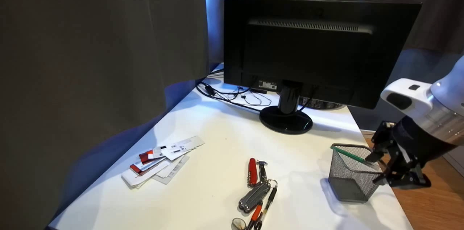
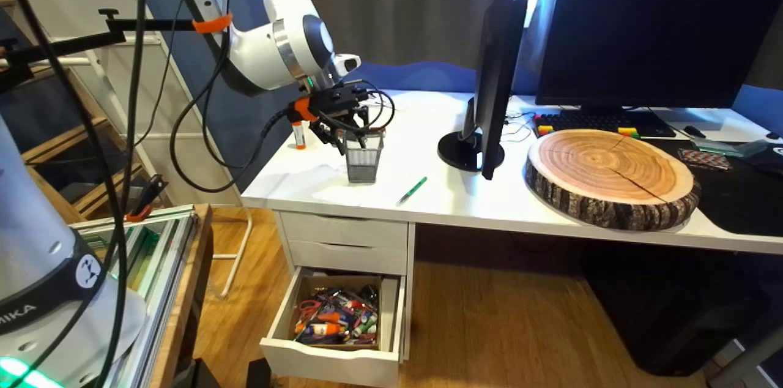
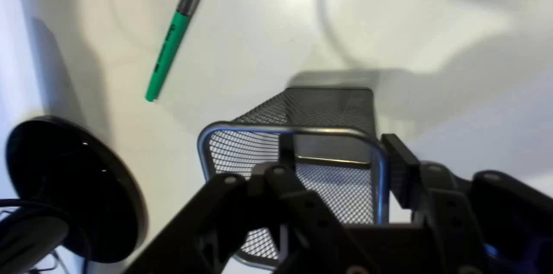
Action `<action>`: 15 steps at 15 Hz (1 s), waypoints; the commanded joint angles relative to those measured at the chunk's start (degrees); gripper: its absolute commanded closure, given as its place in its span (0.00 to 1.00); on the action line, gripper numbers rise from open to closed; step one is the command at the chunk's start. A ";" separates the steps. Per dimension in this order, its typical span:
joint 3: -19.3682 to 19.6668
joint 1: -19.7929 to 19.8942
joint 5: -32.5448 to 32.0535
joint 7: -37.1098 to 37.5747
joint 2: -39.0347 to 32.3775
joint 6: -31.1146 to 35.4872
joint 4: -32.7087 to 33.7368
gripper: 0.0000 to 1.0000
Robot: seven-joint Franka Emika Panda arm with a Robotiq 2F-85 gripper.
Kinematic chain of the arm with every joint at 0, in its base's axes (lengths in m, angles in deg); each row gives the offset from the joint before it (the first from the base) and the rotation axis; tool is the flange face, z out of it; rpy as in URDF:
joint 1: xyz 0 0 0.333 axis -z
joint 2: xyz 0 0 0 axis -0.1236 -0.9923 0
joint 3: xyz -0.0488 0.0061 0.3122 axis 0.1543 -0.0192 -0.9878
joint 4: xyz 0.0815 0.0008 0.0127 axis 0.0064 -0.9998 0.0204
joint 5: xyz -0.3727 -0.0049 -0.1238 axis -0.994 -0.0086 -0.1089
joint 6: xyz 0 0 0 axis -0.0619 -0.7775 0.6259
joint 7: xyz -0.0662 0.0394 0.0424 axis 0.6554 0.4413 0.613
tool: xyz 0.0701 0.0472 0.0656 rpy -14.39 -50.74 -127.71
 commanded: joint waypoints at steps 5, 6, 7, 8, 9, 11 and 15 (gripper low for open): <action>10.73 -5.22 -9.38 13.01 8.09 1.15 -4.35 0.00; 10.79 -5.04 -9.34 13.09 8.15 0.99 -4.57 0.00; 10.93 -5.05 -9.37 13.43 8.39 0.73 -4.80 0.00; 11.03 -5.03 -9.22 13.72 8.62 0.55 -5.10 0.00; 11.40 -5.13 -9.14 14.62 8.78 -0.07 -5.19 0.00; 14.17 -6.93 -12.18 20.31 9.62 -3.37 -4.90 0.00; 14.02 -5.84 -11.33 19.34 8.03 -2.22 -4.09 0.00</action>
